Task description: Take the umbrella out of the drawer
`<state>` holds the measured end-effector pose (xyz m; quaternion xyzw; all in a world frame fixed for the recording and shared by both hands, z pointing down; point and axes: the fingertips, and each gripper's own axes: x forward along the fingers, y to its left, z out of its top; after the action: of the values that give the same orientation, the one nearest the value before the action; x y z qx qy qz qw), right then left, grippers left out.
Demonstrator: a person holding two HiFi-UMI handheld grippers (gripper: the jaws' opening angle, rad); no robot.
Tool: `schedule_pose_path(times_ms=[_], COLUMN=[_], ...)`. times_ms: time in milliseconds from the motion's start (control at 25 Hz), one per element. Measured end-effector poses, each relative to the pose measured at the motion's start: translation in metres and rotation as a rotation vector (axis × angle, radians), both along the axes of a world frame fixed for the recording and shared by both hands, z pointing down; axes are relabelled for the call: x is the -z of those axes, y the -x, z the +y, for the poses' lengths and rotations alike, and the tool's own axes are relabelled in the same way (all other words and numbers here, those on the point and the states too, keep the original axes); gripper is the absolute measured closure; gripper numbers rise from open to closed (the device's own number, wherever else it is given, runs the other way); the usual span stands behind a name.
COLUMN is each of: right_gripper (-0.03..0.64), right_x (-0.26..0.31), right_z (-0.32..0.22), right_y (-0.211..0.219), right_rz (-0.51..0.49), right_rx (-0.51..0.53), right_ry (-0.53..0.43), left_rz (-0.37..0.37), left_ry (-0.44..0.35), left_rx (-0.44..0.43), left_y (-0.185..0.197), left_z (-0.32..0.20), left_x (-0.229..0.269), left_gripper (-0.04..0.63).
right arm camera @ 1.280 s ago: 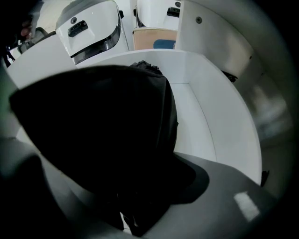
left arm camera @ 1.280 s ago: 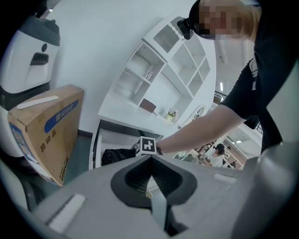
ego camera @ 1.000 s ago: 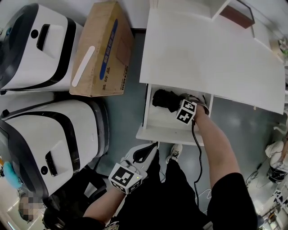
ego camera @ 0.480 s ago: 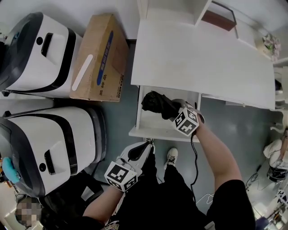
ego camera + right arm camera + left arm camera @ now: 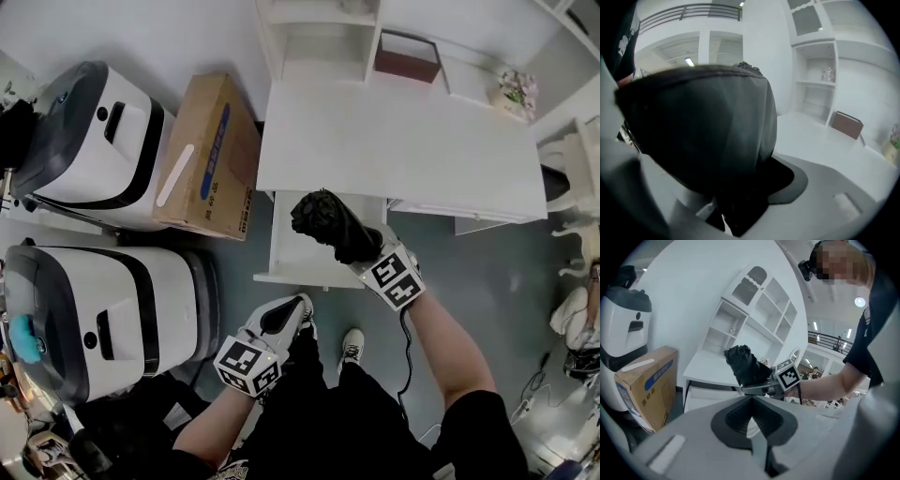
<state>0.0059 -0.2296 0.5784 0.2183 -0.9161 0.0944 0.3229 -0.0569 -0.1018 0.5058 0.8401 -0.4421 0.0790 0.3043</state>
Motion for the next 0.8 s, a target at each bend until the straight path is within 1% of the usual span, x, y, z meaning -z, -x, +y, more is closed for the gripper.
schedule_pose_path(times_ms=[80,200,360,520,680,800], right_gripper=[0.342,0.344,0.342,0.344,0.344,0.344], right_x=[0.024,0.054,0.088,0.108,0.123,0.133], right_z=[0.003,0.021,0.052,0.086,0.122,0.145], right_y=[-0.016,-0.042,-0.073,-0.098,-0.126,-0.137], right_rz=[-0.063,-0.148,-0.25,-0.335,-0.387,-0.414], right_rx=[-0.061,-0.137,-0.205,-0.237,-0.255,-0.252], right_ry=[-0.01,-0.004,0.019,0.047,0.068,0.07], left_rz=[-0.012,-0.019,-0.031,-0.045,-0.031,-0.032], left_ry=[-0.036,-0.066,-0.113,-0.145,-0.144,-0.141], left_rx=[-0.005,0.0,0.012,0.03,0.061,0.096], left_y=[-0.008,-0.022,-0.039,-0.058,-0.079,-0.084], left_z=[0.0,0.006,0.017,0.036,0.066,0.086], left_x=[0.01,0.027,0.05,0.066,0.073,0.077], left_gripper=[0.595,0.595,0.595,0.595,0.595,0.595])
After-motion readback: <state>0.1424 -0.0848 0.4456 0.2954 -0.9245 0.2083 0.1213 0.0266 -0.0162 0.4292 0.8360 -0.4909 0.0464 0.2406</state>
